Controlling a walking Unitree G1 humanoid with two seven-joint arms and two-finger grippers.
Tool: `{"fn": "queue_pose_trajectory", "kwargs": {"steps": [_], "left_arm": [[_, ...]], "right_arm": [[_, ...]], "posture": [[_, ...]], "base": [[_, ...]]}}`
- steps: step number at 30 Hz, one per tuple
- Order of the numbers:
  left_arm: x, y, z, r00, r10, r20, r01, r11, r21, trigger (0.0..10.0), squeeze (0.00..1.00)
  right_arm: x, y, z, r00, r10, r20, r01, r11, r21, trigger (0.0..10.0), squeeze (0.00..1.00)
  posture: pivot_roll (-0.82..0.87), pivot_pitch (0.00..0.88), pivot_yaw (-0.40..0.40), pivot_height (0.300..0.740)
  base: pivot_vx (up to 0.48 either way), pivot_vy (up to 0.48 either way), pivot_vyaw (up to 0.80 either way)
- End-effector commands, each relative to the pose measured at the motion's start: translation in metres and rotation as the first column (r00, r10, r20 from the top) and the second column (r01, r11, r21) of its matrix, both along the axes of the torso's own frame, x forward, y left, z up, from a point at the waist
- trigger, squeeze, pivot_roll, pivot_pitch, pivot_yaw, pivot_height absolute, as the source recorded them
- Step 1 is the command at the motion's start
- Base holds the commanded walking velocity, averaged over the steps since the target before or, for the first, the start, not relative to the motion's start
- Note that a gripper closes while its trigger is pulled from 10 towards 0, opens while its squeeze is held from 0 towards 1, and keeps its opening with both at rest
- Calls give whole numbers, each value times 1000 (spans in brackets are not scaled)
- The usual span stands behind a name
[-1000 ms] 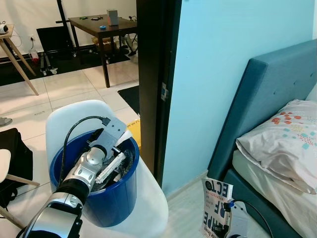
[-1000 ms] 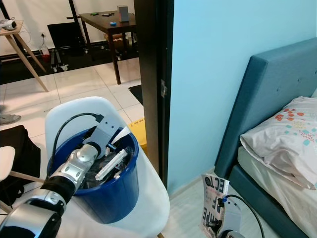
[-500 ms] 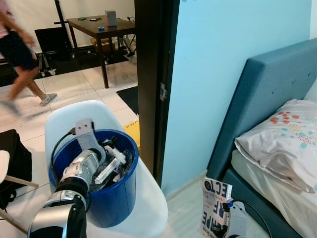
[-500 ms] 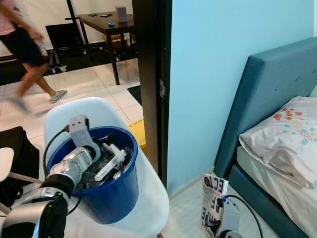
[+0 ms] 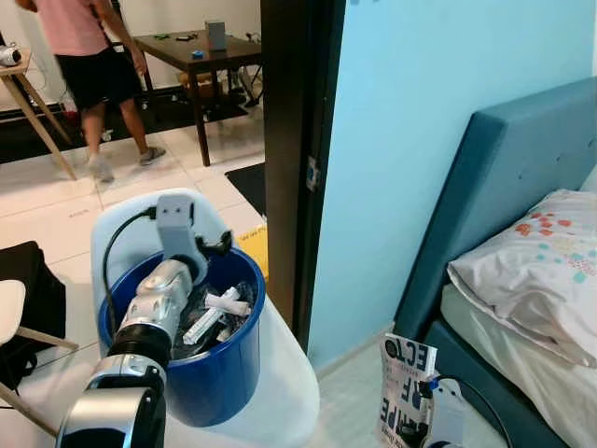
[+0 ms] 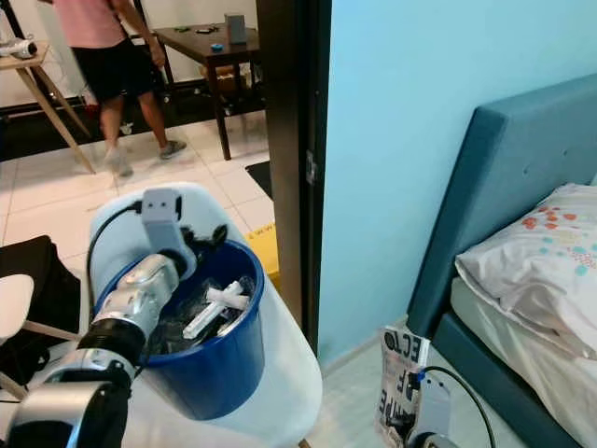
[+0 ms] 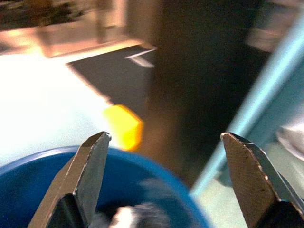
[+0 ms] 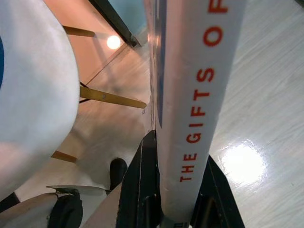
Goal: Clean up the room
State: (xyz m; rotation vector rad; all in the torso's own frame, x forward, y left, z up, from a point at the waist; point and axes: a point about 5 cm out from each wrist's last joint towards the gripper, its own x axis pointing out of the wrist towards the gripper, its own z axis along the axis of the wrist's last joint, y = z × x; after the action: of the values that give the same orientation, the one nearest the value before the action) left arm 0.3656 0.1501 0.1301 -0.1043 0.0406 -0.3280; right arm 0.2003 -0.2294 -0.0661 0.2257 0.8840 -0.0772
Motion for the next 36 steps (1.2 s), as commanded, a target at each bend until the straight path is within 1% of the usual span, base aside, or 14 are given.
{"fn": "queue_pose_trajectory", "kwargs": {"steps": [1, 5, 8, 11, 14, 18, 21, 22, 24, 25, 27, 28, 35, 36], "left_arm": [[-8, -10, -11, 997, -73, -21, 73, 997, 3, 10000, 0], [-18, -13, -23, 995, -88, -52, 90, 995, 40, 10000, 0], [-25, -18, -25, 994, -104, -42, 104, 994, 20, 10000, 0], [-27, -20, -25, 993, -109, -33, 109, 994, 5, 10000, 0], [-33, -26, -24, 994, -110, -4, 110, 994, -25, 10000, 0], [-38, -34, -25, 992, -129, 11, 129, 991, -23, 10000, 0], [-44, -47, -26, 986, -167, 8, 167, 985, -32, 10000, 0], [-44, -47, -26, 986, -167, 8, 167, 985, -32, 10000, 0], [-48, -58, -27, 979, -204, 4, 204, 978, -51, 10000, 0], [-48, -58, -27, 979, -204, 4, 204, 978, -51, 10000, 0], [-51, -67, -26, 971, -241, 1, 240, 969, -56, 10000, 0], [-51, -67, -26, 971, -241, 1, 240, 969, -56, 10000, 0], [-52, -71, -23, 966, -259, 7, 259, 964, -61, 10000, 0], [-52, -71, -23, 966, -259, 7, 259, 964, -61, 10000, 0]], "right_arm": [[7, 1, 4, 999, 2, 39, -2, 1000, -4, 10000, 0], [7, 1, 4, 999, 3, 40, -3, 1000, -3, 10000, 0], [8, 1, 5, 999, 9, 39, -9, 1000, -5, 10000, 0], [8, 2, 5, 999, 14, 39, -13, 1000, -7, 10000, 0], [12, 2, 6, 999, 24, 46, -24, 1000, -10, 10000, 0], [14, 2, 8, 998, 28, 51, -27, 1000, -13, 10000, 0], [16, 2, 9, 998, 28, 59, -27, 999, -16, 10000, 0], [16, 2, 9, 998, 28, 59, -27, 999, -16, 10000, 0], [19, 1, 12, 997, 30, 67, -28, 999, -24, 10000, 0], [19, 1, 12, 997, 30, 67, -28, 999, -24, 10000, 0], [24, -1, 15, 995, 68, 69, -64, 996, -62, 10000, 0], [24, -1, 15, 995, 68, 69, -64, 996, -62, 10000, 0], [34, -9, 23, 984, 173, 39, -163, 968, -189, 10000, 0], [34, -9, 23, 984, 173, 39, -163, 968, -189, 10000, 0]], "posture": [[-64, 0, -18, 740], [-58, 0, -21, 740], [-50, 0, -27, 740], [-50, 0, -27, 740], [-47, 0, -30, 740], [-46, 0, -31, 740], [-47, 0, -31, 740], [-47, 0, -31, 740], [-48, 0, -31, 740], [-48, 0, -31, 740], [-53, 0, -27, 740], [-53, 0, -27, 740], [-62, 0, -25, 740], [-62, 0, -25, 740]], "base": [[0, 0, 0], [-247, 0, 0], [-480, 0, 0], [-480, 0, 0], [0, 0, 0], [0, 0, 0], [0, -469, 0], [0, -469, 0], [0, -469, 0], [0, -469, 0], [0, -471, 0], [0, -472, 0], [0, -474, 0], [0, -480, 0]]}}
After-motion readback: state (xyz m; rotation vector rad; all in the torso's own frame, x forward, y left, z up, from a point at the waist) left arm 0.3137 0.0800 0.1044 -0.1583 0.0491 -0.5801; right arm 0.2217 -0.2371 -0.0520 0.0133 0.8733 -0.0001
